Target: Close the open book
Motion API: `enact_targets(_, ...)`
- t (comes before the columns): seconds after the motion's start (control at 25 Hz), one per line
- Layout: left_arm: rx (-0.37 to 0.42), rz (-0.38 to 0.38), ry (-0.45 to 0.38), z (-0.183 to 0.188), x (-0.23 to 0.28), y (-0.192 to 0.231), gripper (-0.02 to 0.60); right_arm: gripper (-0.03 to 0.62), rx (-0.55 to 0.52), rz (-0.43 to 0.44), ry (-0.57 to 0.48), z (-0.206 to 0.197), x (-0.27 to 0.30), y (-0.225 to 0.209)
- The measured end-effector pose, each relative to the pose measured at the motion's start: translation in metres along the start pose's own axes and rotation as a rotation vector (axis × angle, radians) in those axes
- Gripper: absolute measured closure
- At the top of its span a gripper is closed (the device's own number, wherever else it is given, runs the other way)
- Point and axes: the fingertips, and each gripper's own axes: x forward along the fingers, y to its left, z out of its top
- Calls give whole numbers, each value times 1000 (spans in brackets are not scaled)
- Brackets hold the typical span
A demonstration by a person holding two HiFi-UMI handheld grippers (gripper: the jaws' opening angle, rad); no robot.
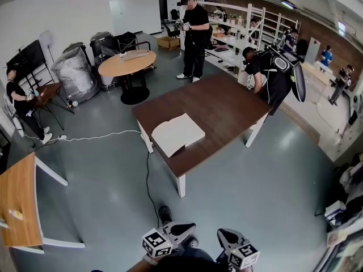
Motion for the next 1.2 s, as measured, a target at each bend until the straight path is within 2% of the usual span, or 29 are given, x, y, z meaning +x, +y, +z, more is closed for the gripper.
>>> enact_targets(0.32, 15, -23, 17, 1, 3, -1, 577, 606, 23, -15, -19, -1, 1, -6)
enact_targets(0.68, 3, 10, -1, 4, -6, 13, 577, 606, 5, 4, 3, 2, 16, -5)
enact_targets(1.2, -2, 21, -9, 17, -8, 35, 577, 606, 1, 17, 19, 14, 39, -5)
